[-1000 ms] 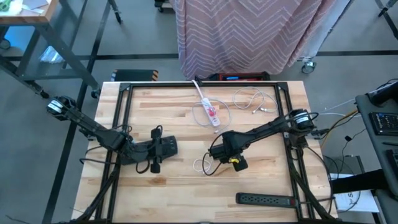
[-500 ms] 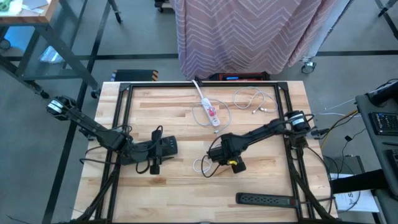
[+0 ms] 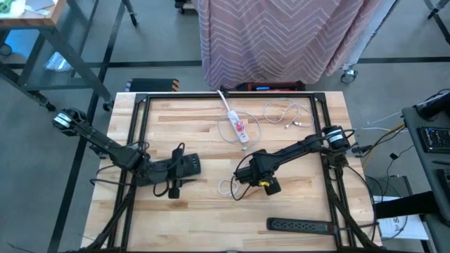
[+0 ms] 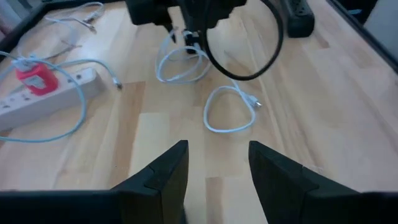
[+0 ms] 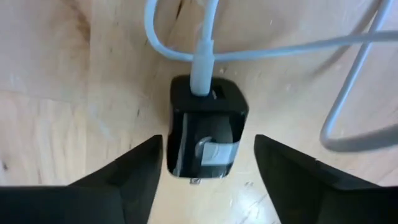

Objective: Insert USB
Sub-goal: Insert the black charger adapter into the left black outlet extension

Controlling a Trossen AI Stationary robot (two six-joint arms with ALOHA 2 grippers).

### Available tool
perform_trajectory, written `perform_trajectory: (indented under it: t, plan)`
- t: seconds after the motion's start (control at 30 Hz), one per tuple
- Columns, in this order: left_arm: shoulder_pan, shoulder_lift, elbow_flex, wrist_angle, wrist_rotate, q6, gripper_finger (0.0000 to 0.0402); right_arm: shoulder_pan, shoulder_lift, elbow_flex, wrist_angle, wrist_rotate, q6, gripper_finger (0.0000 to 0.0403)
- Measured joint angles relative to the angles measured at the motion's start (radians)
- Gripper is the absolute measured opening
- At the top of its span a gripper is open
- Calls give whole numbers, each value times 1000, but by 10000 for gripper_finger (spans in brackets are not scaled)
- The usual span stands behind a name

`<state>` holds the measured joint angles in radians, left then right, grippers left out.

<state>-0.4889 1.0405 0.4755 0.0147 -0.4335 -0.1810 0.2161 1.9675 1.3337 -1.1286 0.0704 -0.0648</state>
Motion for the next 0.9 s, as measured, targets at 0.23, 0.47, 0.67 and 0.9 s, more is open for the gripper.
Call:
perform_trajectory:
  t: [0.23,0.47,0.67,0.9]
  plan:
    - [0,0,0,0,7,-5,142,0,0,3,43,0,32,242]
    - [0,0,0,-2,7,-16,131,0,-1,-2,44,0,66,213]
    - [0,0,0,-1,7,-11,117,0,-1,-3,88,0,65,198]
    - [0,0,0,0,52,-44,107,0,-1,-10,113,0,45,196]
